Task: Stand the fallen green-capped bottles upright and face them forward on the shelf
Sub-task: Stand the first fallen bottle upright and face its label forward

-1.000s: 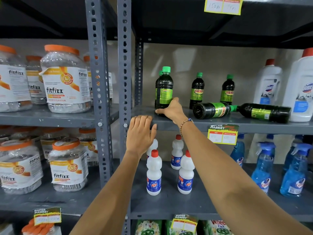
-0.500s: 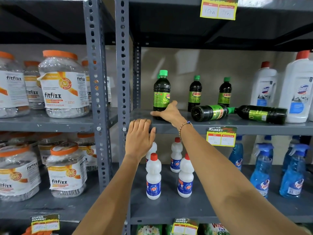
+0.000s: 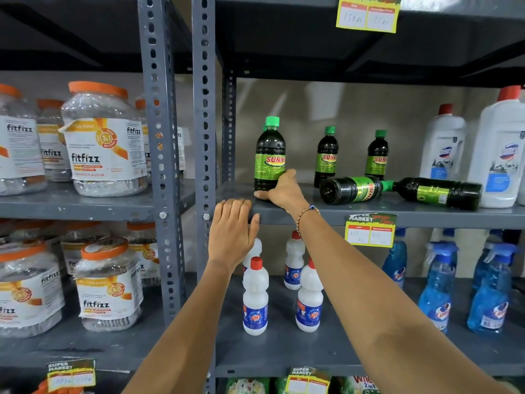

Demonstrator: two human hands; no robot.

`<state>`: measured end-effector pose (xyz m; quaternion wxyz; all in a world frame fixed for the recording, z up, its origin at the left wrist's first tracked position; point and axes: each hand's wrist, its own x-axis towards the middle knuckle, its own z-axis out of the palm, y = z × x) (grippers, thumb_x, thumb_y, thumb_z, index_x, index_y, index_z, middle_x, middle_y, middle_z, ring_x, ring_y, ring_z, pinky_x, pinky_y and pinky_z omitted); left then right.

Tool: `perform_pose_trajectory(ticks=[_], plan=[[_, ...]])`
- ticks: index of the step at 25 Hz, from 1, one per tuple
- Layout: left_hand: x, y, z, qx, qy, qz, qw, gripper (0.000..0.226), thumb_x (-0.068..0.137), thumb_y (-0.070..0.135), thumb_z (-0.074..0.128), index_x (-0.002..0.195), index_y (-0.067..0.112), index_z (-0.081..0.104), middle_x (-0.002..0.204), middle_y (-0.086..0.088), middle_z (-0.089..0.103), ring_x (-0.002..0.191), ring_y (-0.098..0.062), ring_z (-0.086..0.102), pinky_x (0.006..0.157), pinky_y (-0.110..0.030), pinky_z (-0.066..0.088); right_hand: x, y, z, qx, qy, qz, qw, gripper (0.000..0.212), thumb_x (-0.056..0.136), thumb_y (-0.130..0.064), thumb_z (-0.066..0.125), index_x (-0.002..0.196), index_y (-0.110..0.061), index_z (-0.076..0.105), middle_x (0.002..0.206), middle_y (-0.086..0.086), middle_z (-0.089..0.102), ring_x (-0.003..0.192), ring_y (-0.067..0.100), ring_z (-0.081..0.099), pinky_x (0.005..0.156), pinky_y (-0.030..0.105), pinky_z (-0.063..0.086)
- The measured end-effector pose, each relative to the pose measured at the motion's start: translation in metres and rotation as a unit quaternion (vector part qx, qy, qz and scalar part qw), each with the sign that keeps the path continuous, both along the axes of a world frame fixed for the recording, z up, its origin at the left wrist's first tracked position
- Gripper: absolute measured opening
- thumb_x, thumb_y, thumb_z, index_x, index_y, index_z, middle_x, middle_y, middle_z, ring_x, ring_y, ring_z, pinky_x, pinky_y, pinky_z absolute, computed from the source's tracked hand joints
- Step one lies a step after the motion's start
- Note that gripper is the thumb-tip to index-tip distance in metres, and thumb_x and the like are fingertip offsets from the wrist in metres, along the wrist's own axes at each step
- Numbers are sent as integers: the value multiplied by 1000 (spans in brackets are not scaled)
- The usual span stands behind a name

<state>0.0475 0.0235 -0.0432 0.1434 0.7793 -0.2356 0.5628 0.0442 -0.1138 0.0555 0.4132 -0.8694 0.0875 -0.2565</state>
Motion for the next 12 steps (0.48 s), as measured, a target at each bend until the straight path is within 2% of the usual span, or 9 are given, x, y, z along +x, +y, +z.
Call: perform_pose_trajectory(ticks=[2, 5, 9, 12], plan=[[0, 0, 0, 0, -2, -1, 1000, 39, 97, 37, 34, 107, 8, 59, 104, -9, 65, 98, -29, 59, 96, -40, 41, -1, 1, 0, -14, -5, -4, 1000, 84, 66, -33, 83, 124, -8, 28, 131, 12, 45, 120, 29, 49, 102, 46, 44], [1, 0, 0, 3, -5, -9, 1000, 38, 96, 36, 35, 108, 8, 58, 106, -9, 65, 102, -29, 59, 100, -38, 35, -4, 0, 2, 16, 11, 16, 1000, 75, 70, -26, 80, 121, -7, 28, 122, 10, 52, 117, 27, 54, 96, 38, 47], [1, 1, -2, 4, -4, -12, 1000, 38, 96, 36, 36, 107, 9, 59, 105, -9, 65, 101, -28, 59, 101, -39, 37, -7, 6, -1, -89, 2, -52, 995, 84, 70, -41, 80, 128, -3, 33, 133, 14, 45, 123, 32, 49, 97, 42, 44], [1, 0, -1, 3, -3, -13, 1000, 37, 96, 36, 36, 106, 9, 59, 104, -9, 65, 99, -28, 60, 98, -41, 42, -8, 6, -1, -105, -3, -53, 993, 86, 71, -44, 78, 130, -2, 33, 134, 14, 43, 123, 32, 49, 96, 41, 44]])
